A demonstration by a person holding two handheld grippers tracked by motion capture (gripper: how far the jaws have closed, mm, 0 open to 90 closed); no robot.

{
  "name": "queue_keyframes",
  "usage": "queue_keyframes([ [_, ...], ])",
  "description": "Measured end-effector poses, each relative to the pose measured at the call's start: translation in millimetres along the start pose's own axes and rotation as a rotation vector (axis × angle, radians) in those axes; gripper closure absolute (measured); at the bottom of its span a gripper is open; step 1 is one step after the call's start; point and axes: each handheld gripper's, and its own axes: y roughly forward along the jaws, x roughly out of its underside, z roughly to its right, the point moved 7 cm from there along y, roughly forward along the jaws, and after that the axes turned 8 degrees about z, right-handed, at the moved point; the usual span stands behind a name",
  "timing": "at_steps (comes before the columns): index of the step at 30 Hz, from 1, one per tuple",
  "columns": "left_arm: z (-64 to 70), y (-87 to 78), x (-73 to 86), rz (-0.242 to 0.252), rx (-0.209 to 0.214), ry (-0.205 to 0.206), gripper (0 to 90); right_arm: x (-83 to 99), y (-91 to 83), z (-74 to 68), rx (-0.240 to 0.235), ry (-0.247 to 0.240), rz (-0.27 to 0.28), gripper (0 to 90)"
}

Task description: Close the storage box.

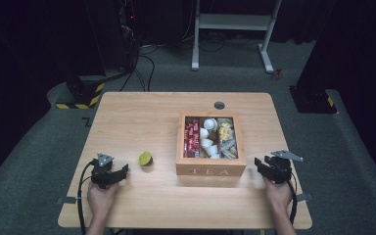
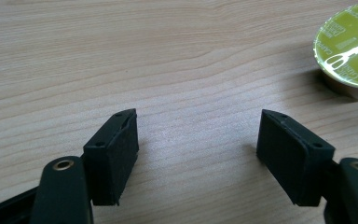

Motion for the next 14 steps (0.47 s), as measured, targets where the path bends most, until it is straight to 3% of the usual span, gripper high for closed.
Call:
queue_keyframes([
  [5, 0.1, 0.0, 0.0, 0.0, -0.001, 0.0, 29.3, 15.1, 11.8, 4.4, 0.045, -0.033, -0.039, 45.1],
  [7, 0.1, 0.0, 0.0, 0.0, -0.001, 0.0, 29.3, 15.7, 13.6, 3.1, 0.064, -0.072, -0.047, 43.7],
  [14, 0.5, -0.1, 0.2, 0.0, -0.002, -0.001, 28.9, 16.0, 14.0, 2.3, 0.055, -0.079, -0.047, 40.3],
])
